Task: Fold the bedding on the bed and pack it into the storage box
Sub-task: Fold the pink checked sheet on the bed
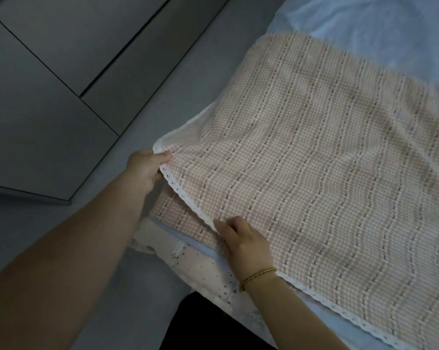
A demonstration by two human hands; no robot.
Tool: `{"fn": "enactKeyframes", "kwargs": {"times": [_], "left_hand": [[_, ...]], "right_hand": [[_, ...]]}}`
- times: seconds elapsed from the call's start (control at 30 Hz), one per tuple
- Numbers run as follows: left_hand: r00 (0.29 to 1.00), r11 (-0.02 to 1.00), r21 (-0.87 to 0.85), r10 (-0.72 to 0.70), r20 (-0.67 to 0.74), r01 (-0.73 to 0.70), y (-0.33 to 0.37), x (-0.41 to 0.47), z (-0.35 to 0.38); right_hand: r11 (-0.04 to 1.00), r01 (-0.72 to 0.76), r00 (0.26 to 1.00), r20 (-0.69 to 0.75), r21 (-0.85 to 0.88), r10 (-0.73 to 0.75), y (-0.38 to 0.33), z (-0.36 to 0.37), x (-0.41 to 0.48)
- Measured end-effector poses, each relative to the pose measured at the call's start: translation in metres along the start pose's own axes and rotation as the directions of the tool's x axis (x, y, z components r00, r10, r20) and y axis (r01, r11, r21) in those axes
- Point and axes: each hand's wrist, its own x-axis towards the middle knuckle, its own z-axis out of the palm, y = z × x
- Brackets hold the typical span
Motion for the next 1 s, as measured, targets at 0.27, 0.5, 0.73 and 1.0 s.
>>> {"fn": "enactKeyframes", "kwargs": {"times": [0.27,0.5,0.73,1.0], "left_hand": [[0.985,0.985,-0.014,-0.172,-0.029,0.171,-0.027,-0.010,-0.007],[0.994,0.926,0.365,0.108,-0.010,-0.097,-0.046,-0.041,-0.007],[0.899,0.436,0.892,0.428,-0.094,-0.114,-0.054,-0.042,0.009],[0.680,-0.054,0.734,0.337,0.651,-0.676,-0.121,-0.087,0.057]], "right_hand": [[0.996,0.087,0.995,0.056,-0.008,-0.087,0.000,0.000,-0.028],[0.983,-0.175,0.985,-0.007,-0.057,0.175,0.013,-0.027,-0.057],[0.973,-0.193,0.978,0.061,-0.124,0.201,0.014,-0.025,-0.046],[0.798,-0.502,0.767,0.255,-0.332,0.589,0.035,-0.054,-0.062]]}}
